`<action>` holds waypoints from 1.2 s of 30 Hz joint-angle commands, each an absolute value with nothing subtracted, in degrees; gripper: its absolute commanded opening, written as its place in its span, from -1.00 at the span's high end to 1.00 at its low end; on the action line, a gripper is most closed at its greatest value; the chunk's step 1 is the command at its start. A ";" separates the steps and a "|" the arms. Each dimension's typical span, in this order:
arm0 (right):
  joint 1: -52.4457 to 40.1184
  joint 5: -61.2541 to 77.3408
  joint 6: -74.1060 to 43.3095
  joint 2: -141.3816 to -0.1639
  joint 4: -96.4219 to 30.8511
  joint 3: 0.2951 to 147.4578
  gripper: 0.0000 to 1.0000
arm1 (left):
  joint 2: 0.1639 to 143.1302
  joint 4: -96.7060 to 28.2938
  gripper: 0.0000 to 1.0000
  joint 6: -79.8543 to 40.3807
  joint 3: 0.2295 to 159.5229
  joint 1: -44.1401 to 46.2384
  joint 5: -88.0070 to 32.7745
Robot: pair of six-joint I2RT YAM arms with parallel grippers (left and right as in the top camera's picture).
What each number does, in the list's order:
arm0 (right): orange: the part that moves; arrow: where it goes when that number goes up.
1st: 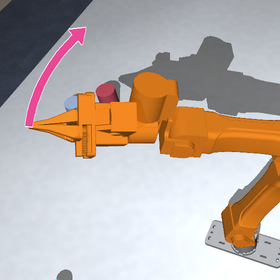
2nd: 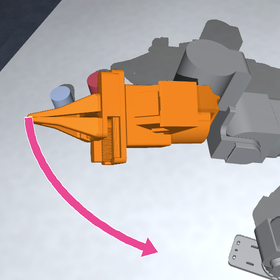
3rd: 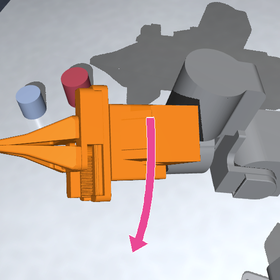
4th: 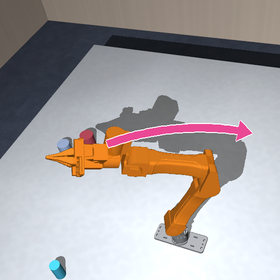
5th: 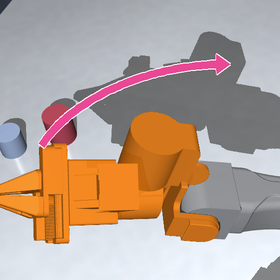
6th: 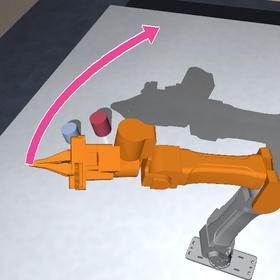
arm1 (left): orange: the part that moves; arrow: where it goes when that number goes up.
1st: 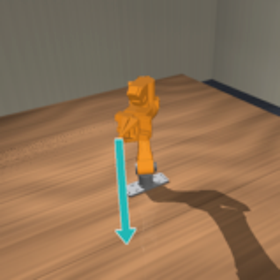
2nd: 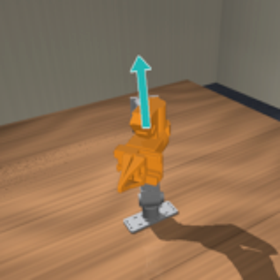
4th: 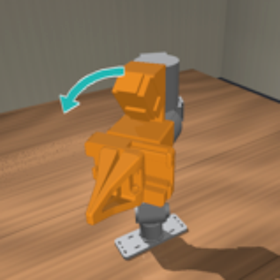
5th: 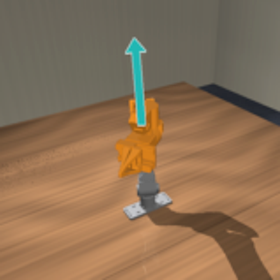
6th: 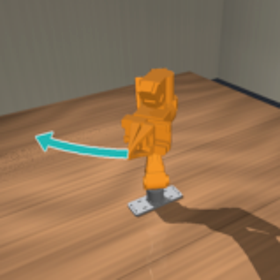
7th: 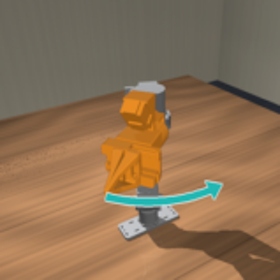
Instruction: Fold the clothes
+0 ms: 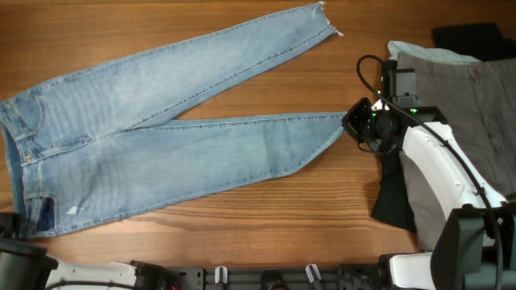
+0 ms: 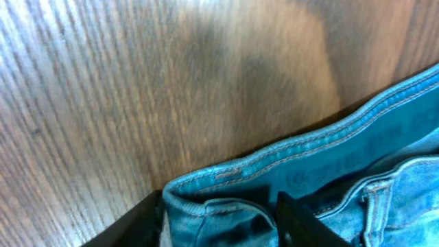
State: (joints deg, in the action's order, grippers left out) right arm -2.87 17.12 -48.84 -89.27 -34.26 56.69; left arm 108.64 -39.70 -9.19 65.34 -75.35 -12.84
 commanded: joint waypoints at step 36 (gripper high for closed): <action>-2.92 15.25 -50.06 -100.90 -35.81 94.04 0.91 | 103.39 -64.64 0.92 -15.46 97.73 -66.57 -5.48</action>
State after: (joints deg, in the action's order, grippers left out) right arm -3.05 18.02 -48.45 -94.56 -40.21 92.40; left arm 104.25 -67.44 -14.74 95.55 -69.04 -9.56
